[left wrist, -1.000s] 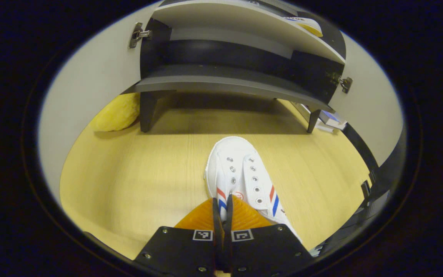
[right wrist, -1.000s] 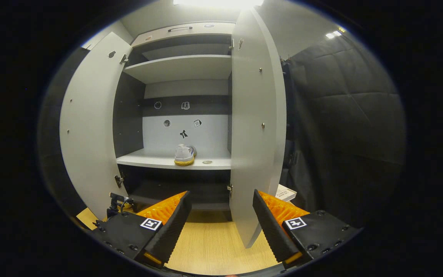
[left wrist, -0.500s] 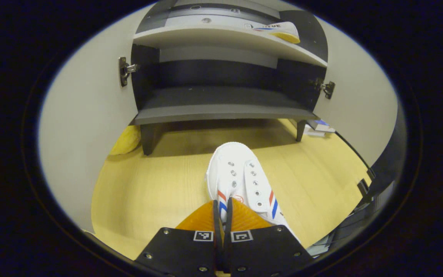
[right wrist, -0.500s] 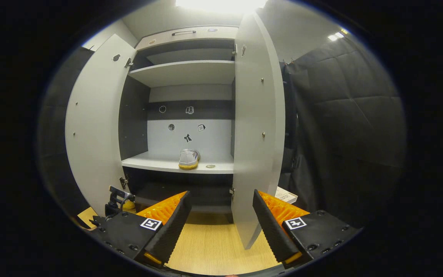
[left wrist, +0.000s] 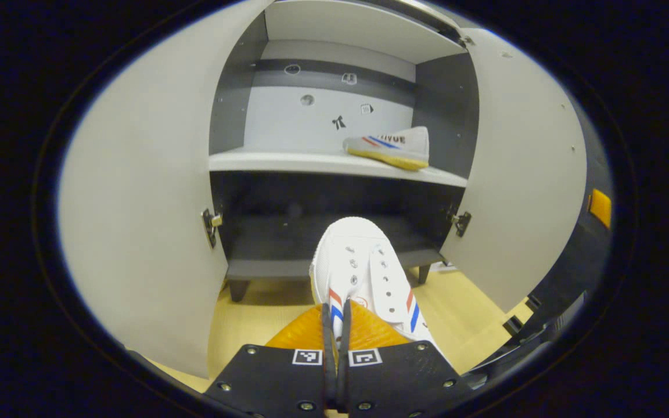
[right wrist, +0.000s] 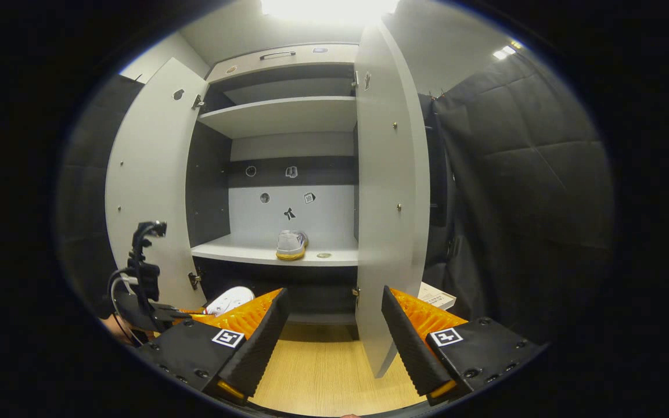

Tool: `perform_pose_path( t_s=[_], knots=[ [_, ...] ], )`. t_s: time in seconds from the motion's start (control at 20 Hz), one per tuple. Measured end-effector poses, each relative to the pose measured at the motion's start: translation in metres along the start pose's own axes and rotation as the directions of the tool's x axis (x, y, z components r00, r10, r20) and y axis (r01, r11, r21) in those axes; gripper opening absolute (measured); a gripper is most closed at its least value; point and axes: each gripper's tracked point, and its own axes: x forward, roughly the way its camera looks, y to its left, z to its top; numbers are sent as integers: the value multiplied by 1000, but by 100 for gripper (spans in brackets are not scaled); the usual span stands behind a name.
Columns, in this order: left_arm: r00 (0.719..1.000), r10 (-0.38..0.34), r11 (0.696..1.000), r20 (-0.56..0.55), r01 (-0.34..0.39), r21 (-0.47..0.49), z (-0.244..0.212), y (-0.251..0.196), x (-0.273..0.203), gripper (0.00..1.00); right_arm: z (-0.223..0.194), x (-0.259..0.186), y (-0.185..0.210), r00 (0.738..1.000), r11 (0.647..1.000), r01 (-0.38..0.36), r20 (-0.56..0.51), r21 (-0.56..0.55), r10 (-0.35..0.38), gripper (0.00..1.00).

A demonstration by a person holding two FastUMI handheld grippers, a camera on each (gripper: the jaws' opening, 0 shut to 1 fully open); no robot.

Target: Grab one shoe with the right hand and put it into the shoe cabinet, grab the other shoe with the left hand and put it into the shoe cabinet; then close the right door with the right hand and the left door with the left hand.

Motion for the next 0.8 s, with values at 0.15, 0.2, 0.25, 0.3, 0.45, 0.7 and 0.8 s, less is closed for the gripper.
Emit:
perform_pose_path(
  t_s=[0.15,0.2,0.25,0.3,0.45,0.7,0.8],
  knots=[
    [997,-7,1000,73,6,11,4,0,-2,1,2,1,-2,1000,1000,-4,12,12,4,100],
    [995,-9,1000,96,8,11,5,0,-2,2,2,0,-3,1000,1000,-3,14,14,3,100],
    [993,-6,1000,116,5,8,3,0,-1,2,2,-1,-5,1000,1000,-2,15,16,2,100],
    [991,-2,1000,132,1,8,4,1,0,2,1,-1,-7,1000,1000,-1,13,19,0,100],
    [985,23,1000,173,-23,-5,3,0,-2,1,-1,-5,-17,1000,1000,16,11,27,-16,100],
    [974,54,998,220,-55,-1,5,0,-2,1,-6,-12,-37,998,998,56,-3,33,-56,100],
    [971,64,998,231,-65,-5,6,2,-3,1,-7,-12,-44,998,997,70,-7,36,-70,100]
  ],
)
